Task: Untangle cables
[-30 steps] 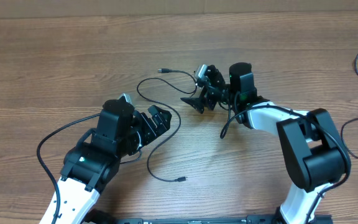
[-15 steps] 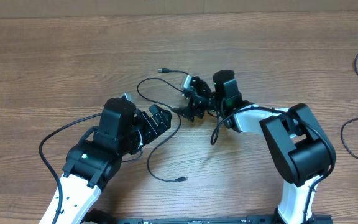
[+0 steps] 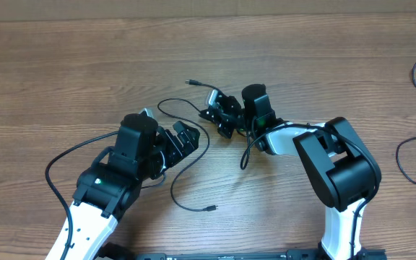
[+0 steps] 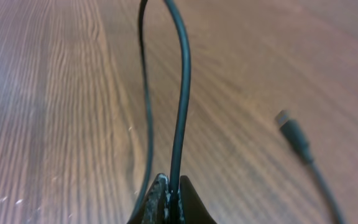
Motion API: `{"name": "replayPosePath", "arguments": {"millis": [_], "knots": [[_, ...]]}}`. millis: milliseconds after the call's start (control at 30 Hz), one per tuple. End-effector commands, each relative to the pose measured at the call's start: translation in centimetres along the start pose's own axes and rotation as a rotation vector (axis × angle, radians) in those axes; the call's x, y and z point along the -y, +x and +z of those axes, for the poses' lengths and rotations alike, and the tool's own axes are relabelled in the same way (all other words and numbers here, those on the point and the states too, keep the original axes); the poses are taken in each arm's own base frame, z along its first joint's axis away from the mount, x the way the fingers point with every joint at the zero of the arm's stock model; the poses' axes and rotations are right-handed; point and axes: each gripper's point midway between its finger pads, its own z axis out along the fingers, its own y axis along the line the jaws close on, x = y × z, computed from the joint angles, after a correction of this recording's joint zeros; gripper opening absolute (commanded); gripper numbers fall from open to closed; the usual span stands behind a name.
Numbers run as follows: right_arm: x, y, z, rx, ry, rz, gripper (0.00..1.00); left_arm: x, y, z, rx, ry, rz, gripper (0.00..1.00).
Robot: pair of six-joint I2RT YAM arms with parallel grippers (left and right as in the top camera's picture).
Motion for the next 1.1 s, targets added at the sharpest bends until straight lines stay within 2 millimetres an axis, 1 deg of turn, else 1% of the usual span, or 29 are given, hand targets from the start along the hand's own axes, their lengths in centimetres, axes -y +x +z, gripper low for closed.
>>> {"name": "replayPosePath", "arguments": {"millis": [0,133,200,367,467,667,833,1000,1067], "knots": [[1.3,-1.6,-0.1,0.054,0.036,0.046,0.04,-0.1,0.1,0.3,-0.002,-0.008,0.000,0.99],[2.5,-3.4,-0.5,0.130,0.067,0.109,0.04,-0.2,0.0,0.3,0.000,-0.010,-0.001,1.00],[2.7,-4.3,-0.7,0.156,0.072,0.129,0.04,-0.2,0.0,0.3,0.000,-0.009,0.011,1.00],[3.0,-6.6,-1.7,0.196,0.085,0.105,0.04,-0.2,0.0,0.3,0.000,-0.010,0.026,1.00],[3.2,-8.9,-2.8,0.234,0.098,0.075,0.04,-0.2,0.0,0.3,0.000,-0.011,0.023,1.00],[3.3,-14.4,-5.9,0.315,0.125,0.008,0.04,-0.1,0.2,0.2,-0.033,0.011,0.026,1.00],[2.8,-17.8,-8.6,0.343,0.138,-0.015,0.04,-0.1,1.0,0.1,-0.076,0.020,0.031,1.00],[1.7,-21.6,-12.1,0.385,0.137,0.023,0.04,-1.4,2.0,0.0,-0.121,-0.031,0.012,1.00],[1.2,-23.1,-13.5,0.405,0.142,0.012,0.04,-1.9,2.4,-0.1,-0.135,-0.052,0.009,1.00]]}}
